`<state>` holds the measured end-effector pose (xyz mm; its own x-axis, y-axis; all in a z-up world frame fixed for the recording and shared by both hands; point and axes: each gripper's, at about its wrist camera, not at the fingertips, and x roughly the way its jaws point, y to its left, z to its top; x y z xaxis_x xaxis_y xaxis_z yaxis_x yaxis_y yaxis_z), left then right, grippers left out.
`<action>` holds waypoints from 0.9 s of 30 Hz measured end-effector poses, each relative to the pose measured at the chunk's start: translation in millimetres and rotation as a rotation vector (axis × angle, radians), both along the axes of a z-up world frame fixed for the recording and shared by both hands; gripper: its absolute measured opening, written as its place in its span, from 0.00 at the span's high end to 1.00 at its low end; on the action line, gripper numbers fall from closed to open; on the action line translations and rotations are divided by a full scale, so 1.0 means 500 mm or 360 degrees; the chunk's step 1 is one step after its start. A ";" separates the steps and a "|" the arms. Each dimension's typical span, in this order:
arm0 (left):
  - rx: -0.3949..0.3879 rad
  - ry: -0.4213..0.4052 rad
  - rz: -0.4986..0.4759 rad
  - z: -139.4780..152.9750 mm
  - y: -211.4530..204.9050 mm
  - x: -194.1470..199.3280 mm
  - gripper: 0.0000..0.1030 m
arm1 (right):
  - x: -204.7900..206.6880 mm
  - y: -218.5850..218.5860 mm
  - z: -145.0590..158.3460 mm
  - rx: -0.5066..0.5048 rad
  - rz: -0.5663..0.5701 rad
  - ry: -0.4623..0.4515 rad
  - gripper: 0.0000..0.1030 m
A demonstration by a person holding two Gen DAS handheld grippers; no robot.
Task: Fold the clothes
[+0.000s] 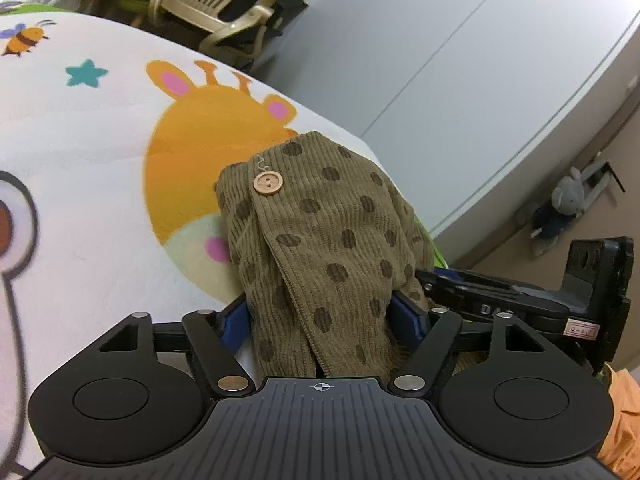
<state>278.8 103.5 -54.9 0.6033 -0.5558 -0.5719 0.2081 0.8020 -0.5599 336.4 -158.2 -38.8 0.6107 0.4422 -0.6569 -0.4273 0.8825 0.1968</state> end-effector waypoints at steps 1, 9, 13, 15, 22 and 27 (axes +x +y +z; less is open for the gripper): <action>0.0003 -0.0011 0.0025 0.002 0.014 0.000 0.28 | 0.009 0.024 0.002 0.0000 0.0025 -0.0004 0.62; 0.0130 -0.0151 0.0336 0.044 0.220 0.001 0.30 | 0.107 0.302 0.027 0.0015 0.0276 -0.0117 0.62; 0.0193 -0.0181 0.0443 0.051 0.320 0.004 0.29 | 0.133 0.388 0.014 -0.0099 0.0273 -0.0179 0.49; 0.0184 -0.0238 0.0450 0.070 0.340 -0.008 0.29 | 0.128 0.389 0.011 -0.0211 0.0250 -0.0247 0.37; 0.0150 -0.0441 0.0473 0.137 0.408 -0.046 0.29 | 0.094 0.324 0.030 -0.0319 0.0225 -0.0349 0.37; 0.0094 -0.0437 0.0392 0.135 0.379 0.050 0.25 | 0.001 0.316 0.074 -0.0069 0.0554 -0.0332 0.21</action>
